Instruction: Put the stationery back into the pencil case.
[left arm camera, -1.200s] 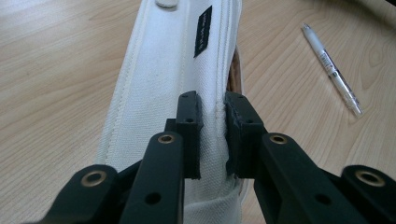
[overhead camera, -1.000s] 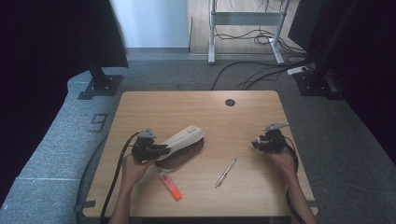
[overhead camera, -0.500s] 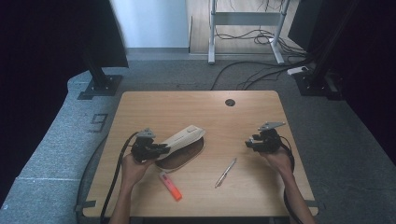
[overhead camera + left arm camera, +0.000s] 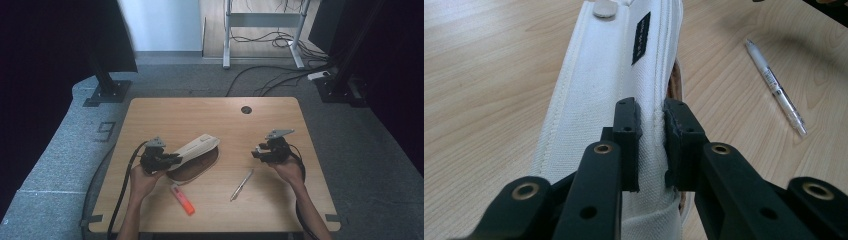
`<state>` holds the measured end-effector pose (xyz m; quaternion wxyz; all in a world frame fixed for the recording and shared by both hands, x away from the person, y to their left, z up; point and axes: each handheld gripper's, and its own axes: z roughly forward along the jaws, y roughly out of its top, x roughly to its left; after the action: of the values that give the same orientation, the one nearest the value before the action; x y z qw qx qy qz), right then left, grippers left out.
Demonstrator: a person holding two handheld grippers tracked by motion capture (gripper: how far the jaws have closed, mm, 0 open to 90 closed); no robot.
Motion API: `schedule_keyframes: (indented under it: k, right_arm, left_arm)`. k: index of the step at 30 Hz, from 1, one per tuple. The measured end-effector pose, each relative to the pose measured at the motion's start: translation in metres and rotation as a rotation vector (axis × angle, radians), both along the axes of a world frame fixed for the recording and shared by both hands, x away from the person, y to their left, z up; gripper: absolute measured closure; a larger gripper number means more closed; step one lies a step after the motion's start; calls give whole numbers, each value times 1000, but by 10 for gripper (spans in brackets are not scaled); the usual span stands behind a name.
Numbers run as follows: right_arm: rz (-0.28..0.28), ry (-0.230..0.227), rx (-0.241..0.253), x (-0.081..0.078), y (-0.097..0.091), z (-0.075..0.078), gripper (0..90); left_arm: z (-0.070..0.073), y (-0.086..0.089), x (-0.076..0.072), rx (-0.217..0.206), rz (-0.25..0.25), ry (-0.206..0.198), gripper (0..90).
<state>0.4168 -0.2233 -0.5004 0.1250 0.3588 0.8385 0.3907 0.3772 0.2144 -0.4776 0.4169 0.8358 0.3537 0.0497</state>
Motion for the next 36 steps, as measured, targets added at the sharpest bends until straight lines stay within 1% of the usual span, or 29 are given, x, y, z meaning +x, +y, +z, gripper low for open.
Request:
schedule_keyframes:
  k: [3,4,17,19,21,24,25,27,34,35,36]
  right_arm:
    - [11,3,5,0,5,0,464]
    - [25,8,16,1,10,0,464]
    - [91,2,-1,4,49,2,464]
    - [98,2,-4,5,52,3,463]
    - [109,3,-1,6,59,3,464]
    - [123,1,-10,7,69,3,464]
    - [123,1,-10,7,69,3,464]
    - [134,3,-12,8,78,2,464]
    - [157,14,-30,12,97,-4,464]
    - [157,14,-30,12,97,-4,464]
    - [161,18,-26,13,101,-5,464]
  left_arm:
    - [0,0,0,0,-2,-1,773]
    - [0,0,0,1,-5,-1,773]
    - [0,-2,-1,-1,-11,-3,773]
    - [0,-2,-1,-1,-11,-3,772]
    - [0,-2,-1,-2,-12,-3,772]
    - [0,-3,-1,1,-12,-5,772]
    - [0,-3,-1,1,-12,-5,771]
    - [0,-3,-1,1,-14,-5,771]
    - [1,-4,-1,-5,-16,-5,771]
    - [1,-4,-1,-5,-16,-5,771]
    - [1,-4,-1,-9,-15,-4,770]
